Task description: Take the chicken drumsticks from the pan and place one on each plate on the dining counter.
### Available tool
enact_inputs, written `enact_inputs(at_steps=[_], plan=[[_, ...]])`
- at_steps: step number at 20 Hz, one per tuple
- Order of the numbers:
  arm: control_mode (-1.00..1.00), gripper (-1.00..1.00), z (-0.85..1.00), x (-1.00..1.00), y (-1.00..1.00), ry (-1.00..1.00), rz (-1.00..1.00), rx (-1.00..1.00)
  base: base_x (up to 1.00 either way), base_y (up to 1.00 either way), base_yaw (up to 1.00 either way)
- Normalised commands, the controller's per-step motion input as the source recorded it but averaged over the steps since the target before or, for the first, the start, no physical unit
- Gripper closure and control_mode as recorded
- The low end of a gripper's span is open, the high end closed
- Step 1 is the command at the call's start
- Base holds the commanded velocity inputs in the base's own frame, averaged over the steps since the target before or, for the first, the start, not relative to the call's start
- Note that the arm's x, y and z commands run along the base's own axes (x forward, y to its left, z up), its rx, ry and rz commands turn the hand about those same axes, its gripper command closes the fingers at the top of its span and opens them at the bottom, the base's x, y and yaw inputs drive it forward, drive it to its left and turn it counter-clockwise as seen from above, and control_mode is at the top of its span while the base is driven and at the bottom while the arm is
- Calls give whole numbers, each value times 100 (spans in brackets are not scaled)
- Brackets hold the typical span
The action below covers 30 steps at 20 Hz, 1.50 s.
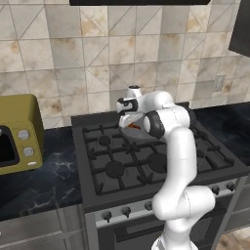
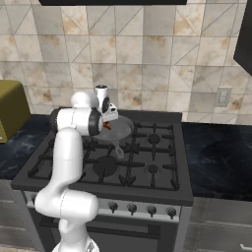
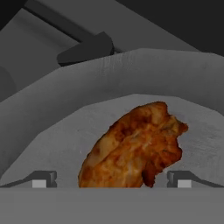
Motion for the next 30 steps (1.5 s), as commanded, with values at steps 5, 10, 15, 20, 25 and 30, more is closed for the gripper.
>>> enact_inputs(at_steps=[5,10,15,20,25,30], plan=[[-100,-100,-14,0,-2,0,1,0,0,0,0],[-100,-100,-14,0,-2,0,1,0,0,0,0],[-100,100,-14,-1,-3,0,0,0,0,0,0],[-100,100,-18,-4,-8,5,0,0,0,0,0],[-100,100,-11,-22,-11,10,0,4,0,0,0],[-100,100,0,-37,-8,8,0,2,0,0,0]])
